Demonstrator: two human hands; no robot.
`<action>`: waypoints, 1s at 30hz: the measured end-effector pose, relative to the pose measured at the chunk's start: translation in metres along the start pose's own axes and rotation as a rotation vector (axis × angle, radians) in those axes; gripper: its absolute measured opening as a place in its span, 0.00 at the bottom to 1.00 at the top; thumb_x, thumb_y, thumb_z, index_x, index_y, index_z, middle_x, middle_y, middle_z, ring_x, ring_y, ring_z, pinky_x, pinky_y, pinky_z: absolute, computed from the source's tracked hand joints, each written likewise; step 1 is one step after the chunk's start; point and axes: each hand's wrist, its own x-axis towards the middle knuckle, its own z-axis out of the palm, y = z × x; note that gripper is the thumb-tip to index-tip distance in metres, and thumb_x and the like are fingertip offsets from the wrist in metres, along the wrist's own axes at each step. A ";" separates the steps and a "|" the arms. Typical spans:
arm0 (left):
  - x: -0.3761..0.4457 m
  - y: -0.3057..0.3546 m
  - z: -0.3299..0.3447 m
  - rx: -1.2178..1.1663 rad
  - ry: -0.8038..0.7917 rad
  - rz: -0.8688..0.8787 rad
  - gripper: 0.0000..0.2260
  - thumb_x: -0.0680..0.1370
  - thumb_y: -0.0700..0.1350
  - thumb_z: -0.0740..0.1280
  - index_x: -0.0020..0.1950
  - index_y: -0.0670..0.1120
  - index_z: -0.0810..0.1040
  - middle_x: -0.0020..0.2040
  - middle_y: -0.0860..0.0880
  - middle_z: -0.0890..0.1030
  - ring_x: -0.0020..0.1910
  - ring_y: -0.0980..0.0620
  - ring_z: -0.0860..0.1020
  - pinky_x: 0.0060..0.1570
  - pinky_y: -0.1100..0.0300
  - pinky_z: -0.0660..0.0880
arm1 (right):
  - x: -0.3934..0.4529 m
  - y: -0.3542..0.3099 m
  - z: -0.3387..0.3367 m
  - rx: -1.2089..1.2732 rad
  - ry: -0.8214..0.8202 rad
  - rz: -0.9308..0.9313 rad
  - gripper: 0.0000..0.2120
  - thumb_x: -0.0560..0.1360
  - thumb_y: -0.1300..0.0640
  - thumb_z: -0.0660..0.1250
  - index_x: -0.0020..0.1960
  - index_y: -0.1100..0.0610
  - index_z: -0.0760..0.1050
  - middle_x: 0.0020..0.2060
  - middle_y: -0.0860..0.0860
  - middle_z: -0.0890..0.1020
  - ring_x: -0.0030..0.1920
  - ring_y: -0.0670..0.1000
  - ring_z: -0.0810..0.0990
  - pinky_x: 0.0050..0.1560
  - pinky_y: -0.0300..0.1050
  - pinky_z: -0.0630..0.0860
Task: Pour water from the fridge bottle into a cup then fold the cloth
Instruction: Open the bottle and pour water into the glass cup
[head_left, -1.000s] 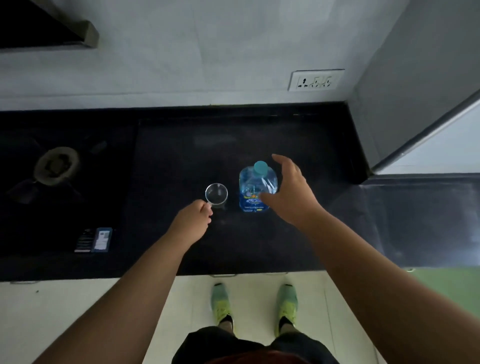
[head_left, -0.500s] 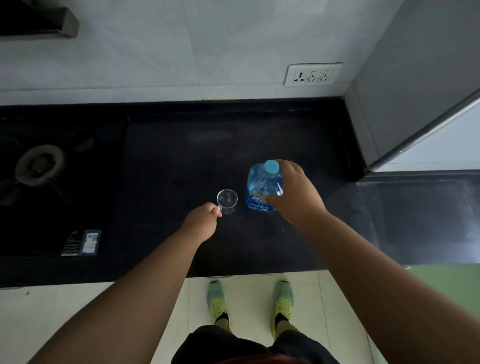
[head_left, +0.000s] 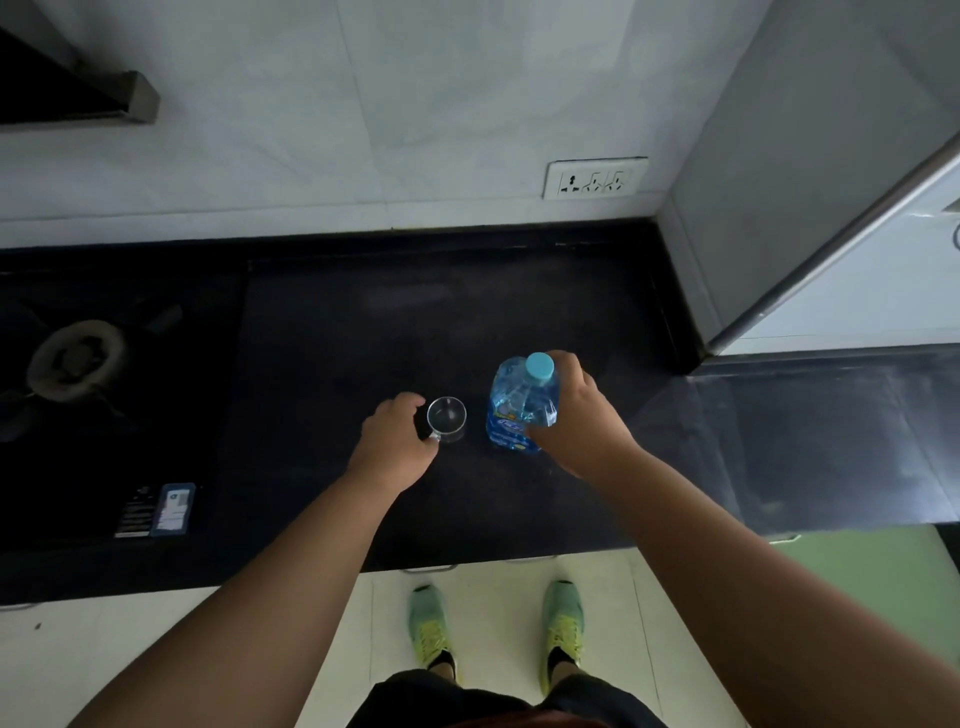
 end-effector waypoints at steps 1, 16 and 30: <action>-0.005 0.010 -0.006 -0.022 0.026 0.067 0.31 0.76 0.47 0.77 0.77 0.53 0.69 0.75 0.49 0.72 0.73 0.46 0.72 0.69 0.48 0.74 | -0.001 -0.001 -0.001 0.005 -0.007 0.000 0.40 0.72 0.57 0.78 0.74 0.42 0.58 0.69 0.52 0.72 0.66 0.58 0.77 0.61 0.59 0.80; -0.106 0.148 -0.109 -0.240 0.007 0.676 0.41 0.71 0.56 0.81 0.76 0.64 0.61 0.73 0.60 0.71 0.68 0.63 0.75 0.64 0.63 0.75 | -0.075 -0.034 -0.121 0.434 0.070 -0.307 0.39 0.68 0.60 0.84 0.72 0.42 0.70 0.60 0.39 0.82 0.60 0.42 0.83 0.62 0.48 0.83; -0.183 0.193 -0.166 -0.581 0.066 0.826 0.38 0.65 0.55 0.83 0.69 0.69 0.69 0.68 0.61 0.76 0.68 0.50 0.79 0.64 0.45 0.80 | -0.120 -0.055 -0.154 0.850 -0.234 -0.395 0.40 0.69 0.72 0.79 0.74 0.49 0.69 0.63 0.52 0.84 0.63 0.54 0.85 0.59 0.52 0.84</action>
